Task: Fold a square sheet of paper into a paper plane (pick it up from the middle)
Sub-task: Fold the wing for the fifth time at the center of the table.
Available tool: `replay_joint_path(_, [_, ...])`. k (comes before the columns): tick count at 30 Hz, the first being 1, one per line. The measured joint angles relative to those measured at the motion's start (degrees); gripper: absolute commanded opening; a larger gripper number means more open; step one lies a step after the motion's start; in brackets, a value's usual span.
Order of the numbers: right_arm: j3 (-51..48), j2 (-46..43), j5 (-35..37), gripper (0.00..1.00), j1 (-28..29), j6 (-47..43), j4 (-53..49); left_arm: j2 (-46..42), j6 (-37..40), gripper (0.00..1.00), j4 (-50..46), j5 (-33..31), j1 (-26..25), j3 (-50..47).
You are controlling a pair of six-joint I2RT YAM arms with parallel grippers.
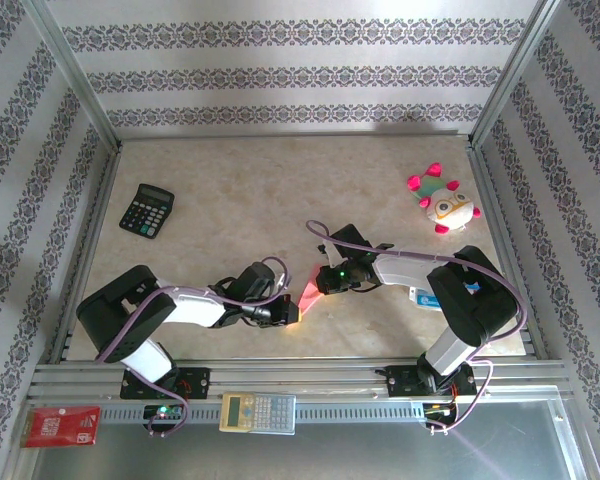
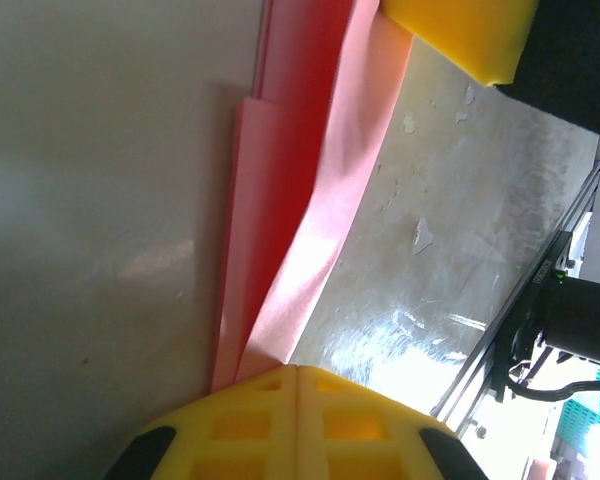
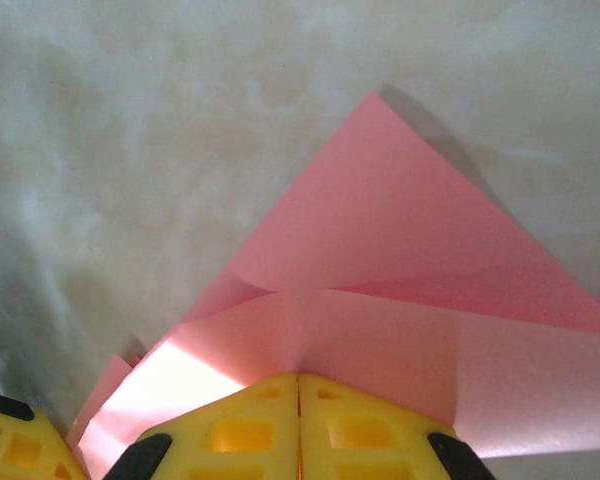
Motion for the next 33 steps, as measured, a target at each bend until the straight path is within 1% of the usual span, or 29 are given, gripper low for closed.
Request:
replay_joint_path(6, [0.0, 0.0, -0.2, 0.07, 0.0, 0.0, 0.0, -1.6, -0.2, 0.07, -0.1, -0.2, 0.0, -1.6])
replay_joint_path(15, [0.0, 0.1, -0.4, 0.07, -0.2, 0.0, 0.0, -3.2, 0.0, 0.06, -3.3, -0.6, -0.2, -1.7])
replay_joint_path(24, [0.0, 0.1, -0.4, 0.07, -0.2, 0.0, 0.0, -4.5, 3.2, 0.04, -10.6, -1.8, -0.9, 0.4])
replay_joint_path(33, [0.0, 0.1, -0.5, 0.07, -0.2, 0.0, 0.0, -5.8, 5.9, 0.03, -15.5, -1.6, -0.9, 1.1])
